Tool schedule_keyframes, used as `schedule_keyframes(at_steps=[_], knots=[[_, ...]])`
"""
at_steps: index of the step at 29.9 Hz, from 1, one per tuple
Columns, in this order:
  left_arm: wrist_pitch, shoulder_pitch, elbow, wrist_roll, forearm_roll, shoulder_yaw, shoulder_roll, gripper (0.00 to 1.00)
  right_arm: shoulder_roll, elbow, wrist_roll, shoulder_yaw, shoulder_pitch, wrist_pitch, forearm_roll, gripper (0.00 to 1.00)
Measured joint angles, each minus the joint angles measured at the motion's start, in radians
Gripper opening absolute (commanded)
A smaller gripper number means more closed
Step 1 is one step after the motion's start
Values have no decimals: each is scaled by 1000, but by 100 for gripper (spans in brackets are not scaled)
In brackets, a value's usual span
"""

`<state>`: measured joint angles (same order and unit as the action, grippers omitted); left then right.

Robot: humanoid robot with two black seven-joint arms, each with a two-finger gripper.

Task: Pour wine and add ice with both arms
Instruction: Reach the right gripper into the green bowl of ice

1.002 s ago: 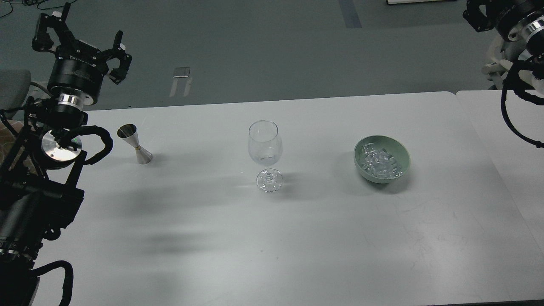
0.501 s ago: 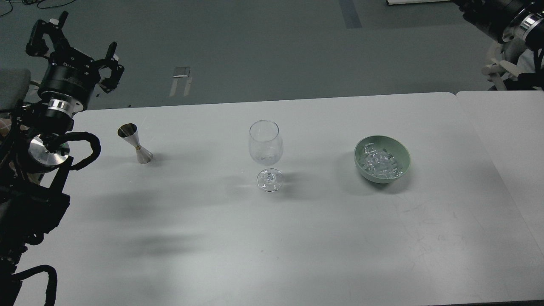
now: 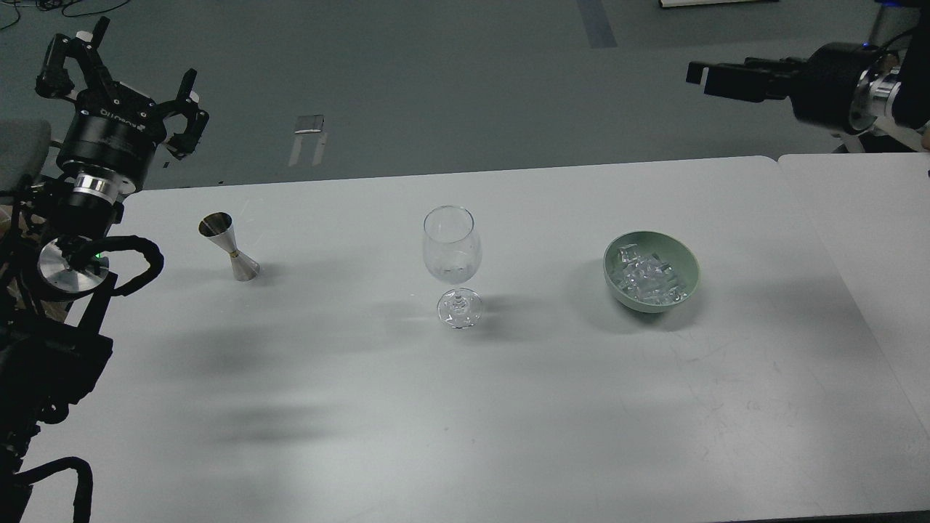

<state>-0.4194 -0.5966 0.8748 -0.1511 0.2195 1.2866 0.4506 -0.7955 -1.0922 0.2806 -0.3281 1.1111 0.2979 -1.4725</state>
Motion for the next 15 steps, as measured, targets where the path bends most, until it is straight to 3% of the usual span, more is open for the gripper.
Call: schedule_keyframes(at_steps=[5, 15], knots=[[-1, 0, 2, 3, -1, 5, 12, 98, 0, -31, 0, 84, -47, -3, -47, 80], [5, -2, 8, 5, -2, 6, 7, 98, 39, -59, -3, 116, -163, -35, -167, 79]])
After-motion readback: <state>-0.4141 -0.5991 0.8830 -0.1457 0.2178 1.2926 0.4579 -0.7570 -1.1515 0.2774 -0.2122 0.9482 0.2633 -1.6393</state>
